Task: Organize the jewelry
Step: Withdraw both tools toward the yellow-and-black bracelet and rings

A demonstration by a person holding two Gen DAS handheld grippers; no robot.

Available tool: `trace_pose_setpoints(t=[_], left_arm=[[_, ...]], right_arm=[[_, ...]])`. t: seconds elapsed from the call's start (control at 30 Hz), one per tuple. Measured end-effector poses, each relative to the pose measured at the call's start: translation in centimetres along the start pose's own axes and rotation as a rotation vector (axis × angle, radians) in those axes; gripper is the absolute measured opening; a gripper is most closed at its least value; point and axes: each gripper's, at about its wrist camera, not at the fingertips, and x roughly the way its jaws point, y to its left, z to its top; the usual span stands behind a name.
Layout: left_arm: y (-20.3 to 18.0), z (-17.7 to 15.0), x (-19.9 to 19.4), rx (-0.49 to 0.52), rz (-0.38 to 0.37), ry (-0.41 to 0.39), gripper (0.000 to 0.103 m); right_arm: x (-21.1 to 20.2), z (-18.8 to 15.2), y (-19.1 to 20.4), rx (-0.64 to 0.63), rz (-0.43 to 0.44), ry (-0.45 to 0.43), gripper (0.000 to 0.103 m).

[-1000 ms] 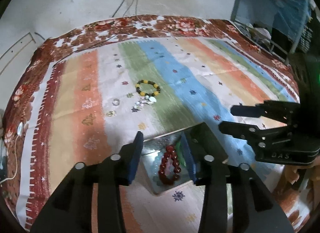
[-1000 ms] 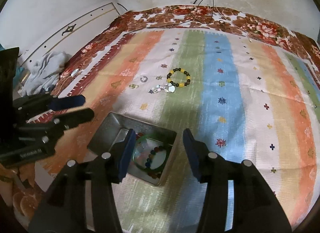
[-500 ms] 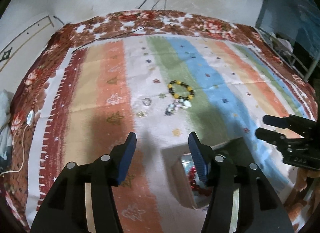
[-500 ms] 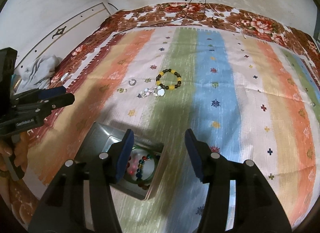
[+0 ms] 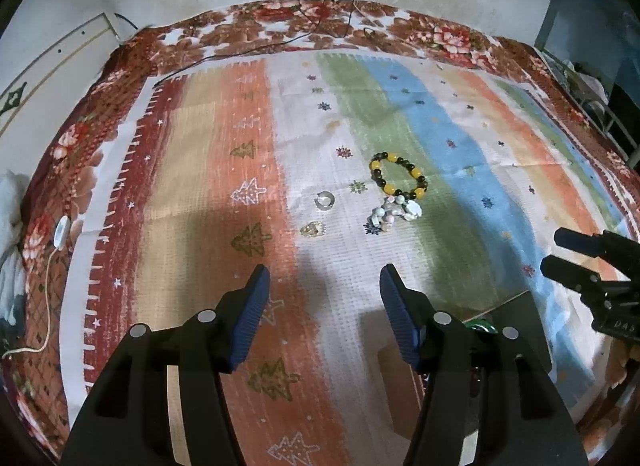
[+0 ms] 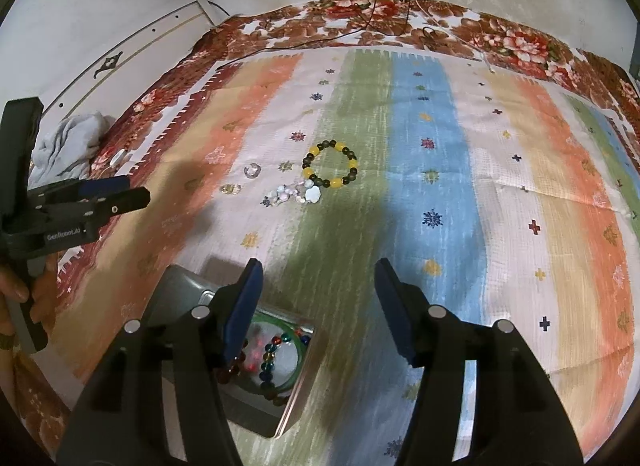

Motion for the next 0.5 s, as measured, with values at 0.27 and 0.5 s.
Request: trace_pose_setpoints(t=[0.27, 0.5], left_arm=[[0.8, 1.2, 2.3, -0.033, -0.040, 0.059, 0.058], [1.1, 2.0, 4.0, -0.028, -0.038, 0.089, 0.058]], right_arm=[[2.2, 1.3, -0.5, 0.003, 0.003, 0.038, 0.061], [4.0, 2.4, -0.8, -0.005, 0.012, 0.064, 0.065]])
